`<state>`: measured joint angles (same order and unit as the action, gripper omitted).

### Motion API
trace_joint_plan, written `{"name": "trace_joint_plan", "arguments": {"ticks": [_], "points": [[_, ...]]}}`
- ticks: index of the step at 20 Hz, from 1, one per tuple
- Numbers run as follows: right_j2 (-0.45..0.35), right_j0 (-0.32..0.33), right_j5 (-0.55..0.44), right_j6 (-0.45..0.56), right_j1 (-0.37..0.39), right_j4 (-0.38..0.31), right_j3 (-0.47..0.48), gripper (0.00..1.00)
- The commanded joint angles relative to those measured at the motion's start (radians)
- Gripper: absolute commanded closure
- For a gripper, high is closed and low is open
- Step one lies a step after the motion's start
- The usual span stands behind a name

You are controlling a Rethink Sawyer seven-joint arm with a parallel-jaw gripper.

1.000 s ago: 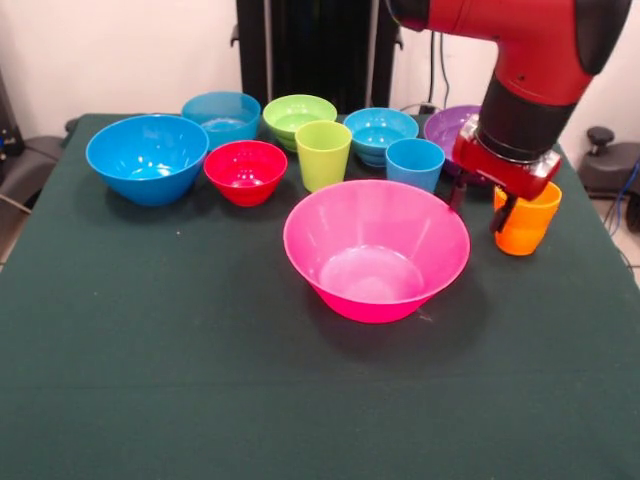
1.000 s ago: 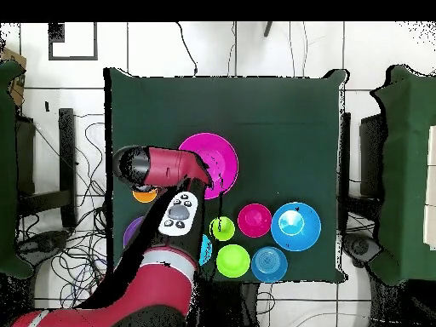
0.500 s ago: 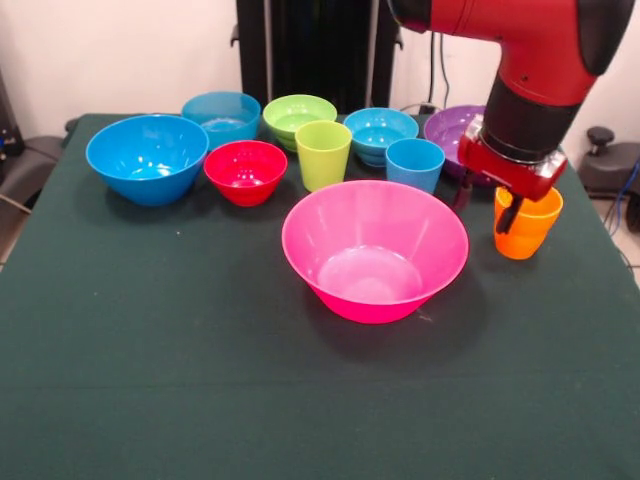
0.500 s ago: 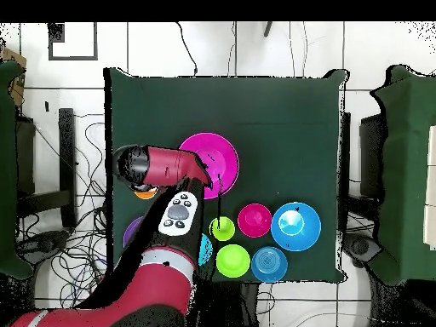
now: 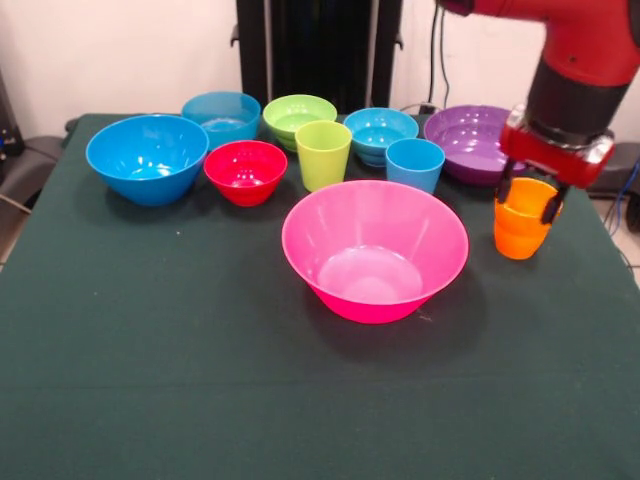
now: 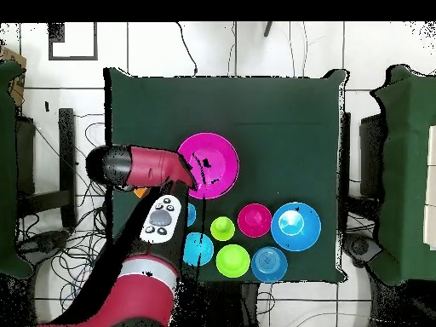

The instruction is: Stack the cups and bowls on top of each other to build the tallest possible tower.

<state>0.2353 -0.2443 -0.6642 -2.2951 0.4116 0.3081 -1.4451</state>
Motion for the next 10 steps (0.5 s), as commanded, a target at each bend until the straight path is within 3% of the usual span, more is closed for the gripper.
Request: {"name": "trace_joint_plan", "arguments": {"ticks": [1,10], "points": [[-0.078,-0.042,-0.099,-0.226,0.036,0.051,0.014,0.00],[-0.062,-0.085,-0.030,-0.264,-0.061,0.098,0.065,0.00]]}}
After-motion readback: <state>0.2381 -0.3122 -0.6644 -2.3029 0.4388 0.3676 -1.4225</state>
